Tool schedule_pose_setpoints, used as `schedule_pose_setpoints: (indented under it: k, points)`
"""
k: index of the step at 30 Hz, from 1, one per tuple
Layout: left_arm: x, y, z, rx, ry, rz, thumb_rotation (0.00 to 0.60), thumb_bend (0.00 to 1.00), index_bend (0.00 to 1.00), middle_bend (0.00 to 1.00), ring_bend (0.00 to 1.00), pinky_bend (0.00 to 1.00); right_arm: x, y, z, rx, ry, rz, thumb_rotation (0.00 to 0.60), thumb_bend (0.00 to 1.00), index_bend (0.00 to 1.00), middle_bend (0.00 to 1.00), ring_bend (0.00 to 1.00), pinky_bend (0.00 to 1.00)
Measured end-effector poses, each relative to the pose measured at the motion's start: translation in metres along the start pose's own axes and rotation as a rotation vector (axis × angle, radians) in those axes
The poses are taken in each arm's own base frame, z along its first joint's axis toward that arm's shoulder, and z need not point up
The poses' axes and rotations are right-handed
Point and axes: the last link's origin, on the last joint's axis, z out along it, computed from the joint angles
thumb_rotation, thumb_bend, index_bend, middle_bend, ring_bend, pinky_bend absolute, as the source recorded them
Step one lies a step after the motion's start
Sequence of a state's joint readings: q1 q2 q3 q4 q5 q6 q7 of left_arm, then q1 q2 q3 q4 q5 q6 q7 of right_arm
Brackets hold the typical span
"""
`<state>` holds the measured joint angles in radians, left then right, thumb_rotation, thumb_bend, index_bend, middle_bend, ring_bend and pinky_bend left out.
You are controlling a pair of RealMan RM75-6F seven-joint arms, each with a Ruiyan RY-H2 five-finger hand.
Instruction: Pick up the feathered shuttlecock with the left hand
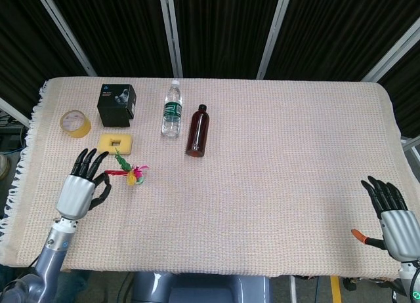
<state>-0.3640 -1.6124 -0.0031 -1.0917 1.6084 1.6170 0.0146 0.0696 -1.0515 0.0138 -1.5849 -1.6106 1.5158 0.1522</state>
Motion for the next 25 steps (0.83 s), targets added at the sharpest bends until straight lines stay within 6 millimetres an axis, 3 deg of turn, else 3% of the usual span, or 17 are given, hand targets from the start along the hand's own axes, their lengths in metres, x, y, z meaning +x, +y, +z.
schedule_pose_setpoints:
  k: [2, 4, 11, 21, 25]
  points:
    - [0.005, -0.003, -0.004, 0.013, -0.002, -0.005, 0.600, 0.19, 0.09, 0.00, 0.00, 0.00, -0.001, 0.000, 0.001, -0.002, -0.002, -0.006, 0.600, 0.00, 0.00, 0.00, 0.00, 0.00]
    - [0.011, -0.004, -0.008, 0.024, 0.003, -0.025, 0.600, 0.16, 0.01, 0.00, 0.00, 0.00, -0.002, -0.001, 0.001, -0.003, -0.005, -0.012, 0.600, 0.00, 0.00, 0.00, 0.00, 0.00]
    - [0.044, -0.011, -0.031, 0.101, -0.027, -0.028, 0.600, 0.15, 0.00, 0.00, 0.00, 0.00, -0.005, 0.000, 0.002, -0.025, -0.027, -0.032, 0.600, 0.00, 0.00, 0.00, 0.00, 0.00]
    - [0.117, -0.023, -0.102, 0.507, -0.238, 0.127, 0.600, 0.15, 0.00, 0.00, 0.00, 0.00, -0.002, 0.008, 0.005, -0.086, -0.031, -0.051, 0.600, 0.00, 0.00, 0.00, 0.00, 0.00]
    - [0.122, -0.031, -0.107, 0.549, -0.258, 0.146, 0.600, 0.15, 0.00, 0.00, 0.00, 0.00, -0.005, 0.006, 0.006, -0.086, -0.042, -0.061, 0.600, 0.00, 0.00, 0.00, 0.00, 0.00]
